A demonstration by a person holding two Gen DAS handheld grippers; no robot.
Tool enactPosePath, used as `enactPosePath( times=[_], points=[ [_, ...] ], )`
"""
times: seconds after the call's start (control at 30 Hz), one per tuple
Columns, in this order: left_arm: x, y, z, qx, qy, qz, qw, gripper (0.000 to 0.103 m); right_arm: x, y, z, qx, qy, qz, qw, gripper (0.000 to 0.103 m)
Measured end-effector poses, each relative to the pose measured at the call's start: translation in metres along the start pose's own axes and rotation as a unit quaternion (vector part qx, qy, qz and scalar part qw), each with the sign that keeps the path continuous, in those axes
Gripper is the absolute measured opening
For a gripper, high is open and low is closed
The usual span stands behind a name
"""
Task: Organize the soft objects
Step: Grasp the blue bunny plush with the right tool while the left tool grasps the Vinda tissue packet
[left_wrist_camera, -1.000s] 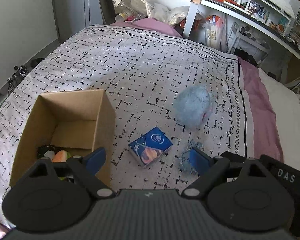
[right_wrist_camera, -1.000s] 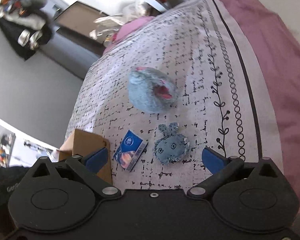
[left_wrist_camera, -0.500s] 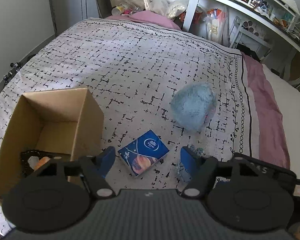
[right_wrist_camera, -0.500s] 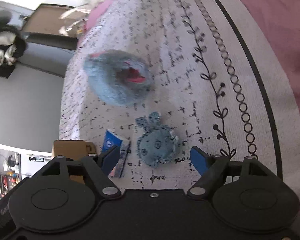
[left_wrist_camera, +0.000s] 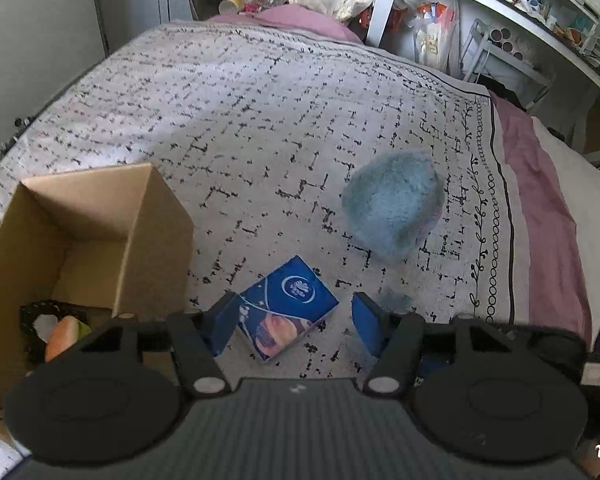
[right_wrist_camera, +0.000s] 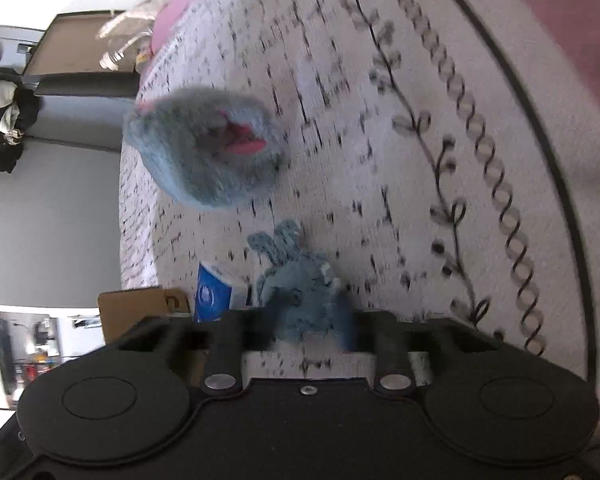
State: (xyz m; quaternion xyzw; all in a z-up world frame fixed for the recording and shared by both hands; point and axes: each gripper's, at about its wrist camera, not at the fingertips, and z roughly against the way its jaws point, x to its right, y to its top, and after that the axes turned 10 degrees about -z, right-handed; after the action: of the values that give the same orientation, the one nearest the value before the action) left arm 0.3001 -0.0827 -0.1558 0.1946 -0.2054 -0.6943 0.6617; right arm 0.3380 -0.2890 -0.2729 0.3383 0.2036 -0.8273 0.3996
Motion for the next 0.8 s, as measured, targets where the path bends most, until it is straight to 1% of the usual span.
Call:
enactPosePath(
  times=[0.03, 0.1, 0.2, 0.4, 0.57, 0.63, 0.7, 0.77, 0.8],
  points=[
    [0.001, 0.001, -0.002, -0.002, 0.002, -0.003, 1.0000, 0.062, 0.000, -0.001, 0.001, 0.005, 0.003, 0.000, 1.000, 0.018],
    [0.004, 0.002, -0.007, -0.010, 0.005, -0.013, 0.9999, 0.062, -0.004, -0.003, 0.009, 0.028, 0.007, 0.017, 0.999, 0.013],
    [0.005, 0.002, -0.014, -0.022, 0.002, -0.008, 0.9997, 0.064, -0.001, -0.005, 0.016, 0.044, 0.011, 0.018, 0.999, 0.011],
    [0.008, 0.002, -0.027, -0.030, 0.022, -0.026, 0.9990, 0.066, 0.006, -0.006, 0.030, 0.065, 0.013, 0.011, 0.998, 0.011],
    [0.010, 0.004, -0.038, -0.045, 0.026, -0.037, 0.9979, 0.067, 0.006, -0.007, 0.036, 0.084, 0.006, 0.009, 0.996, 0.011],
    [0.013, 0.005, -0.042, -0.049, 0.031, -0.052, 0.9970, 0.068, 0.007, -0.007, 0.038, 0.090, 0.005, 0.007, 0.996, 0.011],
    [0.017, 0.006, -0.047, -0.058, 0.033, -0.072, 0.9952, 0.070, 0.008, -0.007, 0.037, 0.087, 0.006, 0.004, 0.996, 0.011],
    [0.021, 0.006, -0.053, -0.069, 0.039, -0.094, 0.9924, 0.071, 0.009, -0.005, 0.036, 0.083, 0.007, -0.001, 0.997, 0.012],
    [0.022, 0.005, -0.056, -0.073, 0.045, -0.103, 0.9910, 0.071, 0.010, -0.005, 0.035, 0.080, 0.007, -0.003, 0.997, 0.014]
  ],
)
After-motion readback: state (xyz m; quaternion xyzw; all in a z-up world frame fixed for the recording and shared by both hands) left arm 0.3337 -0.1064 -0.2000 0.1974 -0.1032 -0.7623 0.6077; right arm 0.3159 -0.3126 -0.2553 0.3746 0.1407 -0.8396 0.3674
